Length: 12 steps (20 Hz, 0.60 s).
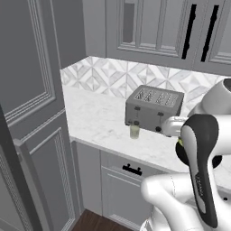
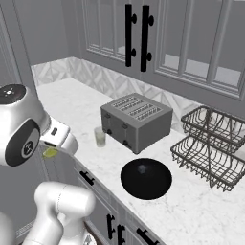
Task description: Grab a lemon wedge from the fridge and one ice cube from the ice bowl, and put them in the glass of lemonade.
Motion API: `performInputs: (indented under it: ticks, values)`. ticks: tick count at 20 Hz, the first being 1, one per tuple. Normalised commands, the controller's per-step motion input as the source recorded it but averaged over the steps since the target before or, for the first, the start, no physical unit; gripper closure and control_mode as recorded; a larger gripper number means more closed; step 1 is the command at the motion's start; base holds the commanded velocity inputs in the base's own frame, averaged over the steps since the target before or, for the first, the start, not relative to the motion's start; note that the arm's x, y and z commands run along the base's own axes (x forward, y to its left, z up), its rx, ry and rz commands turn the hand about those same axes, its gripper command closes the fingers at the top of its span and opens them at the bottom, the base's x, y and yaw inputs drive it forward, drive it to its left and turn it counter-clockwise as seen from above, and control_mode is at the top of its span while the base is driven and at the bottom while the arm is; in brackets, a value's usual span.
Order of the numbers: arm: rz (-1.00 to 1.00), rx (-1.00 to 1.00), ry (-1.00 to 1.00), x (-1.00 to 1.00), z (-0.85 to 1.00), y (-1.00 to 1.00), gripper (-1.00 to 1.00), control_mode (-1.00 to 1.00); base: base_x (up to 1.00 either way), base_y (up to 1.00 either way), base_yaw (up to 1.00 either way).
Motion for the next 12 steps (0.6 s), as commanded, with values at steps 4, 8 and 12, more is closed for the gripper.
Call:
performInputs:
  ticks: [4, 8, 12]
  values:
    - [0.02, 0.00, 0.00, 0.89, 0.00, 0.00, 1.00, -1.00, 0.00, 0.00, 0.00]
    - [0.00, 0.00, 0.00, 0.96, 0.00, 0.11, 1.00, -1.00, 0.00, 0.00, 0.00]
    - [0.00, 0.00, 0.00, 0.84, -0.22, 0.07, 1.00, -1.00, 0.00, 0.00, 0.00]
